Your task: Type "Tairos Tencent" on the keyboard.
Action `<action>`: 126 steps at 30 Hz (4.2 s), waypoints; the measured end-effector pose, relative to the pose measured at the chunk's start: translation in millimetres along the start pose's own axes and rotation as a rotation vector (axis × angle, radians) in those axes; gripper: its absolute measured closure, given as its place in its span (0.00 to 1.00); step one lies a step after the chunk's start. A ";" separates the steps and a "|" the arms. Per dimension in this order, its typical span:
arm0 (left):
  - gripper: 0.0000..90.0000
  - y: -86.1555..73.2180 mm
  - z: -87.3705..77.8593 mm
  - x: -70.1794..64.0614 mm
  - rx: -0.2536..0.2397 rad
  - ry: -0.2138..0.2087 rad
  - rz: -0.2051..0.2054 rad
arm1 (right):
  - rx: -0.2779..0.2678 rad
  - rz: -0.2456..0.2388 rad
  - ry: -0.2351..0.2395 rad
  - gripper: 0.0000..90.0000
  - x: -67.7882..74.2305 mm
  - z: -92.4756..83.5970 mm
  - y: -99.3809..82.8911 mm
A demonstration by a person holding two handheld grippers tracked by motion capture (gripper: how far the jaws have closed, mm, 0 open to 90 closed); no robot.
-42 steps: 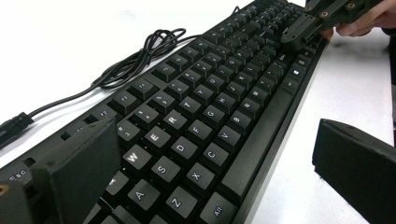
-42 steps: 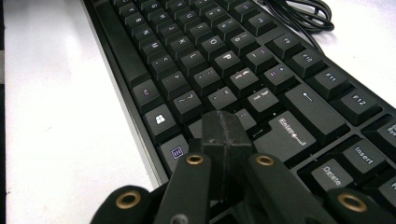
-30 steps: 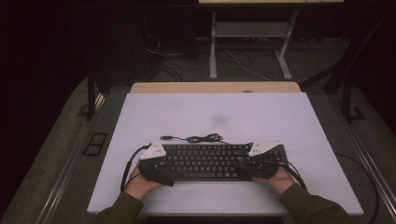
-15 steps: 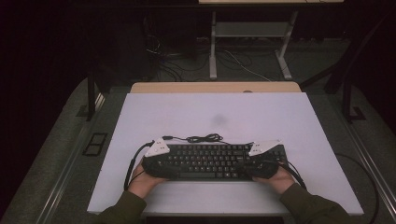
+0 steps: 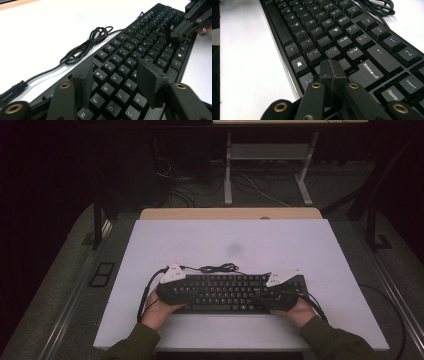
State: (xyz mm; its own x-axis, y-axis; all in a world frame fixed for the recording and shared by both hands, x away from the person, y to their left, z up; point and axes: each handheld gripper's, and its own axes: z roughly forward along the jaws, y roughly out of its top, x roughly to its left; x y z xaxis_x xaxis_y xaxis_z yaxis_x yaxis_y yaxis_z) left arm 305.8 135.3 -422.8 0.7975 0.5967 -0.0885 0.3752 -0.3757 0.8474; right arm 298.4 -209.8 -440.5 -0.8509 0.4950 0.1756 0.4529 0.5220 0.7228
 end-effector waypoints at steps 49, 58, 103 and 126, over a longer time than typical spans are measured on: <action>0.98 5.5 35.4 -0.4 0.171 -0.040 -0.035 | 0.001 -0.006 -0.002 0.99 1.1 0.3 0.1; 0.98 7.1 31.6 1.4 0.147 -0.051 -0.037 | 0.000 -0.004 -0.003 0.99 1.3 0.2 0.1; 0.23 -7.5 -14.3 9.9 0.043 0.004 -0.066 | -0.086 0.051 -0.038 0.71 -4.3 -14.8 1.7; 0.22 -20.9 -28.6 8.2 0.010 -0.004 -0.072 | -0.145 0.118 -0.111 0.37 -14.8 -27.5 -3.1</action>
State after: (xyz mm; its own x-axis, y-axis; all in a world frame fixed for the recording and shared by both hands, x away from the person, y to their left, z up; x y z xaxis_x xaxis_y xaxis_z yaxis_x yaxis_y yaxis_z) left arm 291.0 168.4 -426.3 0.7702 0.6198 -0.1506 0.4361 -0.3394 0.8334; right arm 302.3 -237.9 -427.0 -0.7565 0.6239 0.1959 0.4973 0.3545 0.7918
